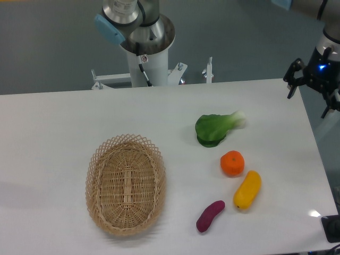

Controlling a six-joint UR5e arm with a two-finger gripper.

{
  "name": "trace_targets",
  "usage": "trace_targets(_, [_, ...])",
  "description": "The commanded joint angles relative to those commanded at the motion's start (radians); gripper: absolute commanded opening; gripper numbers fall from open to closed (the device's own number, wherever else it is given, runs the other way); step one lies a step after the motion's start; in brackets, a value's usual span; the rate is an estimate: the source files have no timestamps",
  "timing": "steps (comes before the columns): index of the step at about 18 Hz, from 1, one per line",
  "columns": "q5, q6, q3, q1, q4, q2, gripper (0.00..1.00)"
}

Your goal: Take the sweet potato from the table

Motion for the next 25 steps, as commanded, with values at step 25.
trace_targets(25, [-0.006, -0.512, -0.043, -0.284, 0.228, -0.182, 1.00])
